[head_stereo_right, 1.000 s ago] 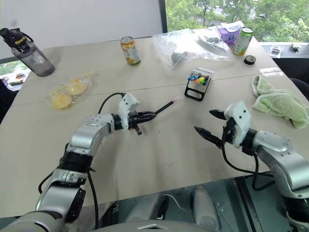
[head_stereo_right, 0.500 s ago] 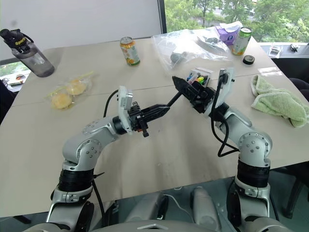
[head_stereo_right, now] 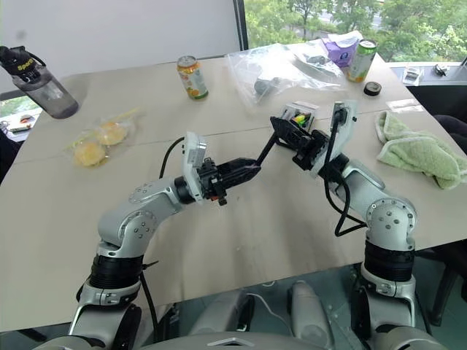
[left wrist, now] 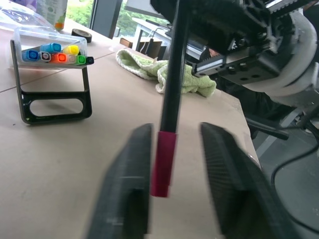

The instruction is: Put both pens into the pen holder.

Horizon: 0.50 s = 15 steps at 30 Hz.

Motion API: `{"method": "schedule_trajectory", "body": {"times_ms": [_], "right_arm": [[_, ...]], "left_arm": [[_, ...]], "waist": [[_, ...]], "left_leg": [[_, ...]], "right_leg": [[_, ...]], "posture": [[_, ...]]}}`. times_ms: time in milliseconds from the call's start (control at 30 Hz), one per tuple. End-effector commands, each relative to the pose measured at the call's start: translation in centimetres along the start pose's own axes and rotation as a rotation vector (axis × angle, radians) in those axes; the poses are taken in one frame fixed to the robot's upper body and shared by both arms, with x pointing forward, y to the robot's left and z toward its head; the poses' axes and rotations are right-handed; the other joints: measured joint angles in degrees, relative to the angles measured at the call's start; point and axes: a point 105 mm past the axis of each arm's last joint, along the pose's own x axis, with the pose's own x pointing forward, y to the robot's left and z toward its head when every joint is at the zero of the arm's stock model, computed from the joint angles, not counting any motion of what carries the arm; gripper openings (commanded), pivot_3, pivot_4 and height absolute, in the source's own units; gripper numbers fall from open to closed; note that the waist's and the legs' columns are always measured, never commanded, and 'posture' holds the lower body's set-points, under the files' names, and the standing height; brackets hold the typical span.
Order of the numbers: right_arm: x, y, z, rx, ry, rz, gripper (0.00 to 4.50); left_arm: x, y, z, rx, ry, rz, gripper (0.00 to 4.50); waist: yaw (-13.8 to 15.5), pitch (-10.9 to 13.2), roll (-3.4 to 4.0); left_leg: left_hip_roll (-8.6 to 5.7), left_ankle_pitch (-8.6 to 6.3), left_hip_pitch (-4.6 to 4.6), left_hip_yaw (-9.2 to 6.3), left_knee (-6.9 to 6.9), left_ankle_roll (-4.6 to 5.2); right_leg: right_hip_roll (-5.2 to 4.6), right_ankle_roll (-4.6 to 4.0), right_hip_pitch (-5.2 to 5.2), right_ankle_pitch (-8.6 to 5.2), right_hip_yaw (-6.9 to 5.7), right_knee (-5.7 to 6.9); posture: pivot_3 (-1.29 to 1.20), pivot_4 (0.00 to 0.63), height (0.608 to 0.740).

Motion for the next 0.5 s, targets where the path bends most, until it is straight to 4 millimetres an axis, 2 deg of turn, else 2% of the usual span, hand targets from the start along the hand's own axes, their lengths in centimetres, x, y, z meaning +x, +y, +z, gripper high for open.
{"method": "schedule_trajectory", "body": {"times_ms": [33,133,200,300,500], "right_arm": [[1.0,2.5,1.3,-0.393,0.004,0.094,0.15],[2.3,3.2,2.1,-0.808,-0.022,0.139,0.15],[2.8,3.3,2.2,-0.963,-0.038,0.171,0.15],[3.9,3.0,3.3,-1.253,-0.118,0.201,0.15],[5.1,2.0,2.7,-1.46,-0.129,0.284,0.15]], "left_arm": [[-0.3,0.8,0.2,0.098,0.036,0.053,3.23],[-1.3,1.6,0.7,0.182,0.071,0.109,4.41],[-1.6,1.9,1.0,0.22,0.084,0.129,4.41],[-2.6,2.7,2.2,0.318,0.101,0.195,4.41],[-3.2,2.7,3.8,0.369,0.083,0.24,4.41]], "waist": [[0.0,0.0,0.01],[-0.4,0.0,0.0],[-0.4,0.0,-0.01],[-0.4,0.0,-0.03],[-0.1,0.0,-0.05]], "left_leg": [[0.0,0.0,0.0,0.02,0.0,0.0],[0.01,0.0,0.01,0.18,-0.02,0.0],[0.02,0.01,-0.03,0.22,-0.05,-0.01],[0.03,0.01,-0.04,0.24,-0.04,-0.02],[0.03,0.01,-0.1,0.21,-0.07,-0.02]], "right_leg": [[0.0,0.0,-0.01,0.0,0.01,0.0],[0.06,0.01,-0.12,0.0,0.14,0.08],[0.07,0.01,-0.22,0.0,0.18,0.12],[0.05,0.01,-0.22,0.0,0.2,0.1],[0.04,0.01,-0.27,0.0,0.19,0.06]], "posture": [[0.0,0.15,0.739],[0.0,0.15,0.739],[0.0,0.15,0.739],[0.0,0.15,0.739],[0.0,0.15,0.739]]}}
